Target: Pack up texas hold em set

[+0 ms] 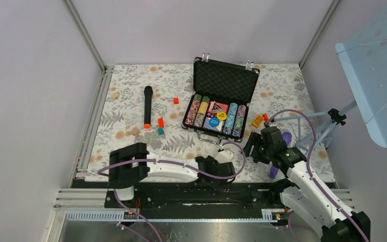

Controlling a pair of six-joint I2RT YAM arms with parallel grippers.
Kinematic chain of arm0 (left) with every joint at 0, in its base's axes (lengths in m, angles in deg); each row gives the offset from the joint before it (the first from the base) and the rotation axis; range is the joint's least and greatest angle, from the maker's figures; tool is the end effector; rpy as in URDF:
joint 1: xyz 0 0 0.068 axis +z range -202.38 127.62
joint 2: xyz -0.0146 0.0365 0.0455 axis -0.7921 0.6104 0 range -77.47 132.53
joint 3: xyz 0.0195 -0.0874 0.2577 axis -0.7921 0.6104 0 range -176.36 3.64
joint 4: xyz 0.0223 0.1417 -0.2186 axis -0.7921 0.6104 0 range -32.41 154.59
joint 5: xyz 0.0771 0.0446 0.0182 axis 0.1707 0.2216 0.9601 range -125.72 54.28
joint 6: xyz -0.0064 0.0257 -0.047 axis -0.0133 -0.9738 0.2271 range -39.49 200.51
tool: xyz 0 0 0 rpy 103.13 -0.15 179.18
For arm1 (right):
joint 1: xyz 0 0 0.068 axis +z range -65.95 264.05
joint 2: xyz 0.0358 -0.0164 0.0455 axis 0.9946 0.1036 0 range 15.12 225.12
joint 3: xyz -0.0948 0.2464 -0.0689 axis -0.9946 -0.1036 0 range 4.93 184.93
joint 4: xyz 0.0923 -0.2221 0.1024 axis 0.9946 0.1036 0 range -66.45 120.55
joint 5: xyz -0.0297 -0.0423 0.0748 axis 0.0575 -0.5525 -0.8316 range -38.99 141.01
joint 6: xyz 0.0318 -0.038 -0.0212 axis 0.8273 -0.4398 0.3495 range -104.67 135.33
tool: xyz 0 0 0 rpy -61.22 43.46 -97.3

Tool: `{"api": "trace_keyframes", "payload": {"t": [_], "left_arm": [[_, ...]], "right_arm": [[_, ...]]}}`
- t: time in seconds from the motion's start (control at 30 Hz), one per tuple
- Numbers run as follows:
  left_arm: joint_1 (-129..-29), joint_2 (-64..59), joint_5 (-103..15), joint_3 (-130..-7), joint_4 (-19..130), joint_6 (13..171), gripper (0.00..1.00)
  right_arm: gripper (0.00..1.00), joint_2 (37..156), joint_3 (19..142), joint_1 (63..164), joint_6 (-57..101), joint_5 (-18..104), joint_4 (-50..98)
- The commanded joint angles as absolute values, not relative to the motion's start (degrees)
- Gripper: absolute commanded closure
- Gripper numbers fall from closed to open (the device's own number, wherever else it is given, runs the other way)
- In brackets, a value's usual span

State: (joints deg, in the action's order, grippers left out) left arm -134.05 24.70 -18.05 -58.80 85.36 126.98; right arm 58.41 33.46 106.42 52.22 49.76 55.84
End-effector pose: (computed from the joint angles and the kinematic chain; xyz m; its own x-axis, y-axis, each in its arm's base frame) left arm 0.0605 -0.3385 0.1614 -0.7636 0.4460 -0.4669 0.5405 0.8371 -0.0844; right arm 0.1427 0.0596 0.2100 -0.7780 0.3288 -0.5354 0.0910 0.9021 0.4219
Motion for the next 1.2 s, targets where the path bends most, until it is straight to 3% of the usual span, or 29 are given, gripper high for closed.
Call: {"api": "trace_keyframes", "payload": {"t": [0.0, 0.73, 0.93, 1.17], "left_arm": [[-134.1, 26.8, -15.8, -59.7, 87.0, 126.0, 0.35], [-126.4, 22.1, -15.0, -50.8, 84.4, 123.6, 0.40], [-126.4, 21.0, -18.4, -51.3, 83.5, 124.2, 0.33], [-130.1, 22.9, -19.3, -54.9, 85.9, 126.6, 0.33]], "right_arm": [[0.27, 58.3, 33.6, 106.1, 51.4, 48.5, 54.8], [0.27, 58.4, 33.2, 106.1, 51.4, 47.9, 54.6], [0.27, 58.5, 33.1, 106.1, 51.4, 47.9, 54.6], [0.27, 58.3, 32.8, 106.1, 51.3, 47.9, 54.6]]}}
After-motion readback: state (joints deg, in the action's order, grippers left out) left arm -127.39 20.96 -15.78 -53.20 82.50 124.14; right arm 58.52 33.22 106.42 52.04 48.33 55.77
